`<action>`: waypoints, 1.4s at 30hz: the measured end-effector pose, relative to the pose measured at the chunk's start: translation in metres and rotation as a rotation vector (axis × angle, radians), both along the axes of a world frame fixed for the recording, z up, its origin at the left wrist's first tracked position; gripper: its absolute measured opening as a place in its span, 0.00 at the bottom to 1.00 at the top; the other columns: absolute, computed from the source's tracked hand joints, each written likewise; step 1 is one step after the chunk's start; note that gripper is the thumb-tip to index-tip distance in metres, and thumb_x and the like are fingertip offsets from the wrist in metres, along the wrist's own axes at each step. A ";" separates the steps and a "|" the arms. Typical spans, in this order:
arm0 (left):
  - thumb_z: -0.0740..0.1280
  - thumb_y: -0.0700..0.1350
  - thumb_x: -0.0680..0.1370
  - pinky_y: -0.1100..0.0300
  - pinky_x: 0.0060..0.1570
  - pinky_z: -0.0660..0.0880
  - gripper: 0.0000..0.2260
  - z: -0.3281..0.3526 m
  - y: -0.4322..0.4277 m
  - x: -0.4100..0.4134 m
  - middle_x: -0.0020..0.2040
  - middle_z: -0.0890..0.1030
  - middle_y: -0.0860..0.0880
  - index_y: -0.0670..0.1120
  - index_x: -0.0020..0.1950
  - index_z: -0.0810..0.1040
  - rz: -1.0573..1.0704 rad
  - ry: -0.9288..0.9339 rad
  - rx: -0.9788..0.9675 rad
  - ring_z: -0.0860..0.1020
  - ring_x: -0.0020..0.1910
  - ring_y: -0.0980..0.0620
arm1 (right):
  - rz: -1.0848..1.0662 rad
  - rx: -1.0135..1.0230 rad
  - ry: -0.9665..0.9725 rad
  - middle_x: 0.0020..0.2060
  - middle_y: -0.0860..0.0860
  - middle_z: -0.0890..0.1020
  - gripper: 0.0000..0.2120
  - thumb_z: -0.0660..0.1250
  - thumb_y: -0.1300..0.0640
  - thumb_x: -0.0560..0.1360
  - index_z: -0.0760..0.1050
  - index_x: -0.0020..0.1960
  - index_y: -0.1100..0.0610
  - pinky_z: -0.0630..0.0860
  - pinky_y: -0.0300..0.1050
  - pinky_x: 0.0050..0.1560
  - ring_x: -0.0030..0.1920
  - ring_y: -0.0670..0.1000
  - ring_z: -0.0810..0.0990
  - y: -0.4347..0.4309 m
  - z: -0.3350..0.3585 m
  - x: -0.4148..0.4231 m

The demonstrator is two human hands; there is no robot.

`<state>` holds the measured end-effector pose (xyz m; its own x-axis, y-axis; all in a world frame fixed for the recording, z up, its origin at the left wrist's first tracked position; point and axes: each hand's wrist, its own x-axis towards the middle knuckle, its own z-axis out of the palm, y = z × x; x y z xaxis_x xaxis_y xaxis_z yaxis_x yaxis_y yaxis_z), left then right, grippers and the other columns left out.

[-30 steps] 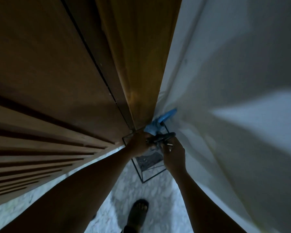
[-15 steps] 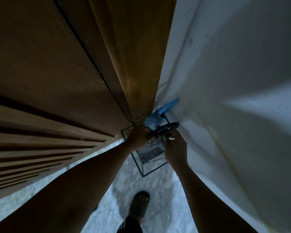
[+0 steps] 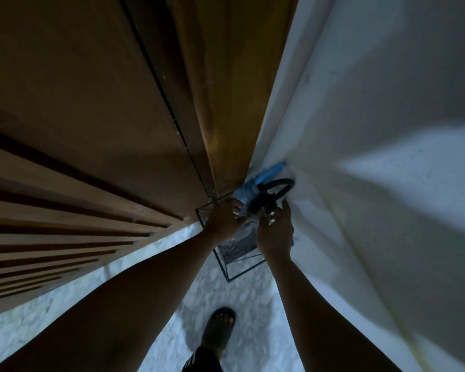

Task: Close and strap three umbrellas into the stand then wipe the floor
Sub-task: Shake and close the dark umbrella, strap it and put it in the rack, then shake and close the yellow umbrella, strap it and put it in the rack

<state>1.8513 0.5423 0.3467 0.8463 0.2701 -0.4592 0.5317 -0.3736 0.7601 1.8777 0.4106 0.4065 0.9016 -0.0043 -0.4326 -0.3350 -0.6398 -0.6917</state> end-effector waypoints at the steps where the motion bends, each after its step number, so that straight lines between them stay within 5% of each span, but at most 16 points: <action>1: 0.76 0.44 0.72 0.54 0.54 0.79 0.19 0.004 0.000 -0.003 0.55 0.80 0.45 0.40 0.60 0.77 0.008 0.008 -0.013 0.80 0.53 0.52 | -0.010 0.007 0.000 0.66 0.54 0.77 0.29 0.65 0.59 0.80 0.57 0.77 0.60 0.71 0.46 0.61 0.65 0.54 0.76 0.000 0.008 -0.003; 13: 0.75 0.46 0.72 0.49 0.60 0.76 0.20 0.081 0.005 -0.040 0.58 0.81 0.42 0.40 0.61 0.79 0.108 -0.002 -0.016 0.80 0.56 0.46 | 0.047 0.045 -0.031 0.69 0.57 0.73 0.29 0.66 0.58 0.79 0.58 0.76 0.59 0.68 0.44 0.65 0.67 0.55 0.73 -0.011 0.087 -0.034; 18: 0.70 0.52 0.73 0.57 0.52 0.78 0.13 0.173 0.000 -0.087 0.51 0.83 0.49 0.49 0.55 0.81 0.133 -0.008 0.102 0.80 0.51 0.49 | 0.091 0.088 -0.087 0.67 0.55 0.74 0.27 0.67 0.57 0.78 0.62 0.75 0.56 0.71 0.49 0.67 0.65 0.55 0.75 -0.027 0.163 -0.079; 21: 0.71 0.52 0.75 0.66 0.48 0.71 0.13 0.221 -0.011 -0.129 0.52 0.83 0.48 0.46 0.55 0.81 0.168 -0.070 0.184 0.79 0.50 0.52 | 0.157 0.125 -0.155 0.65 0.57 0.75 0.24 0.66 0.60 0.78 0.65 0.72 0.58 0.72 0.51 0.65 0.64 0.57 0.75 -0.042 0.210 -0.112; 28: 0.72 0.53 0.74 0.60 0.50 0.76 0.10 0.343 -0.055 -0.266 0.47 0.81 0.53 0.50 0.51 0.80 0.339 -0.235 0.291 0.78 0.48 0.53 | 0.342 0.165 -0.313 0.60 0.56 0.77 0.18 0.63 0.61 0.79 0.68 0.68 0.62 0.65 0.29 0.47 0.55 0.51 0.76 -0.087 0.315 -0.225; 30: 0.72 0.54 0.73 0.58 0.53 0.76 0.12 0.369 -0.071 -0.316 0.47 0.81 0.53 0.51 0.52 0.80 0.374 -0.259 0.317 0.78 0.50 0.54 | 0.409 0.192 -0.361 0.59 0.55 0.76 0.20 0.64 0.63 0.78 0.67 0.69 0.65 0.64 0.23 0.51 0.58 0.52 0.75 -0.101 0.334 -0.267; 32: 0.73 0.55 0.72 0.58 0.53 0.77 0.14 0.386 -0.084 -0.357 0.47 0.82 0.52 0.50 0.54 0.80 0.417 -0.277 0.328 0.79 0.49 0.53 | 0.449 0.222 -0.353 0.64 0.57 0.75 0.25 0.66 0.60 0.77 0.65 0.72 0.65 0.67 0.36 0.61 0.63 0.55 0.74 -0.110 0.349 -0.307; 37: 0.72 0.56 0.73 0.59 0.51 0.77 0.16 0.416 -0.109 -0.482 0.49 0.82 0.51 0.48 0.56 0.80 0.533 -0.255 0.369 0.79 0.49 0.53 | 0.543 0.325 -0.246 0.59 0.58 0.78 0.33 0.70 0.53 0.74 0.62 0.75 0.58 0.74 0.57 0.64 0.60 0.56 0.78 -0.116 0.357 -0.408; 42: 0.73 0.54 0.72 0.61 0.49 0.75 0.17 0.423 -0.110 -0.594 0.48 0.82 0.50 0.46 0.55 0.80 0.660 -0.219 0.391 0.80 0.49 0.52 | 0.681 0.358 -0.206 0.62 0.56 0.78 0.31 0.70 0.56 0.76 0.63 0.75 0.57 0.75 0.50 0.63 0.60 0.55 0.79 -0.097 0.358 -0.500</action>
